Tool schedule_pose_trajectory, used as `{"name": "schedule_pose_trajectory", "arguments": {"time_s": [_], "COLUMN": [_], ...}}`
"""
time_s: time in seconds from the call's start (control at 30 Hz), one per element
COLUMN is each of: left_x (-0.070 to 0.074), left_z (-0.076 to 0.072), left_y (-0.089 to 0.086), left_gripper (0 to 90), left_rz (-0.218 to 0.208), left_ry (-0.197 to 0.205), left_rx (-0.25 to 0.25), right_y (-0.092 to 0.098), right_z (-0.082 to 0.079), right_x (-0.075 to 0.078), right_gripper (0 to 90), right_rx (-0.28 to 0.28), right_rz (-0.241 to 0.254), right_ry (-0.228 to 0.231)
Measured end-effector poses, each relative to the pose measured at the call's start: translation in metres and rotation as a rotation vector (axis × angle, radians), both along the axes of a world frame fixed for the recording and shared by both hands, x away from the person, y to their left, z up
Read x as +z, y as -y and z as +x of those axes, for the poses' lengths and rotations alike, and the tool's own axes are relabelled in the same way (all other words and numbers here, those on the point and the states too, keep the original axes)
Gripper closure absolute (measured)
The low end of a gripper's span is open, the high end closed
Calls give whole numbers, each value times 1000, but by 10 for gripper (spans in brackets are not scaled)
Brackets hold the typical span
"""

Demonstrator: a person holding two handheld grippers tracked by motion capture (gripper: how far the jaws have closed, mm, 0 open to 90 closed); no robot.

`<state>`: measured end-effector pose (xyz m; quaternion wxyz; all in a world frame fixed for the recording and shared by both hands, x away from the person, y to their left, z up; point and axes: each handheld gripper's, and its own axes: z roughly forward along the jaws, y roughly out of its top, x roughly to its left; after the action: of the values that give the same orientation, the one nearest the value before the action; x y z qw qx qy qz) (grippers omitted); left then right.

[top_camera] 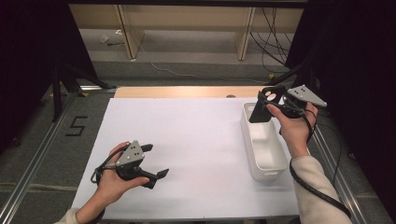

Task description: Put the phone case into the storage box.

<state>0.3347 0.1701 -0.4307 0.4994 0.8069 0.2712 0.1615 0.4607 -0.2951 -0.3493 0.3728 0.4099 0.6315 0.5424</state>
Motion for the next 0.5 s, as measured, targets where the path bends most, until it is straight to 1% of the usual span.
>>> {"name": "schedule_pose_trajectory", "arguments": {"time_s": [0.5], "left_x": [0], "left_z": [0], "left_y": [-1], "left_gripper": [0], "left_rz": [0], "left_ry": [-2], "left_rx": [1], "right_y": [-7], "right_z": [10], "right_x": [-1], "right_gripper": [159], "right_rx": [-6], "right_rz": [-32], "right_ry": [1]}}
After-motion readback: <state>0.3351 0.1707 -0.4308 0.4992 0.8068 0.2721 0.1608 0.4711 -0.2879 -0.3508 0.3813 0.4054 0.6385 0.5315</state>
